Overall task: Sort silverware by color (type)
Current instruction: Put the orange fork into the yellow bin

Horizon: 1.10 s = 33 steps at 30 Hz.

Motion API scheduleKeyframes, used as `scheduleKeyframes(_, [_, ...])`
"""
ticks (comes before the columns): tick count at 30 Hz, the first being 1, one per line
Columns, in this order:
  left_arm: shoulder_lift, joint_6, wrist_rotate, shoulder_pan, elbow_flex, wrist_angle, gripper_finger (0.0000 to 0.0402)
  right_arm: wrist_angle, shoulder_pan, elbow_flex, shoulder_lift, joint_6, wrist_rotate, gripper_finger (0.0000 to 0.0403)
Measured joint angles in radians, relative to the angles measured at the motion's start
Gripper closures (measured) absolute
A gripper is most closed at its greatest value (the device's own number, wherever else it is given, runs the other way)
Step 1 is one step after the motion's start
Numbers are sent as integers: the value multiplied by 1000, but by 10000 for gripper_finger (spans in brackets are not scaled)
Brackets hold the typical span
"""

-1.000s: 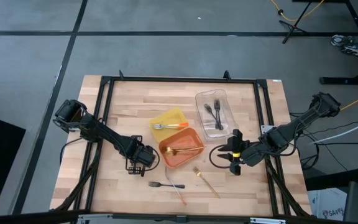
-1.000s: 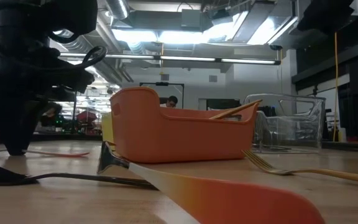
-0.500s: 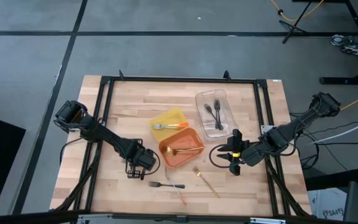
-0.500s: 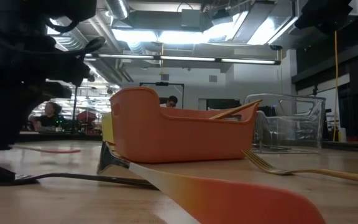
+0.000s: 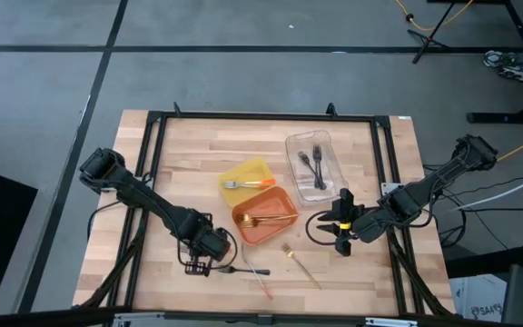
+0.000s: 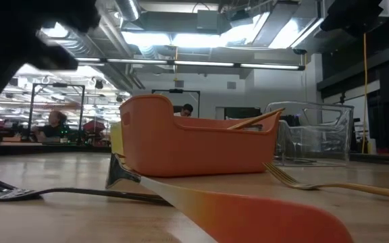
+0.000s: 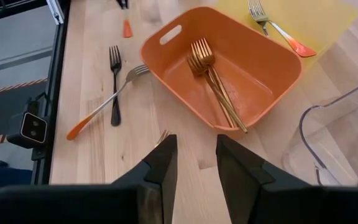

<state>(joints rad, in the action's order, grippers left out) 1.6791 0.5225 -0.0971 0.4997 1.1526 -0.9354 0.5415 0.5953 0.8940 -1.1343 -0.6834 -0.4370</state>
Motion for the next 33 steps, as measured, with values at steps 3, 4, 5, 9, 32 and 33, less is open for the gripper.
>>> scheduleKeyframes(3, [0, 0, 4, 2, 78, 1, 396, 0, 0, 0, 0, 0, -1, 299])
scheduleKeyframes(4, [-1, 0, 11, 1, 106, 2, 396, 0, 0, 0, 0, 0, -1, 299])
scheduleKeyframes(5, [-1, 0, 20, 1, 132, 2, 396, 0, 0, 0, 0, 0, -1, 299])
scheduleKeyframes(9, [-1, -1, 101, -5, 237, 5, 396, -1, 0, 0, 0, 0, -1, 299])
scheduleKeyframes(32, [-2, -372, 318, -238, 390, 161, 397, -20, 0, 0, -48, 0, 3, 299])
scheduleKeyframes(33, [-2, -394, 318, -255, 390, 164, 397, -21, 0, 0, -49, 0, 2, 299])
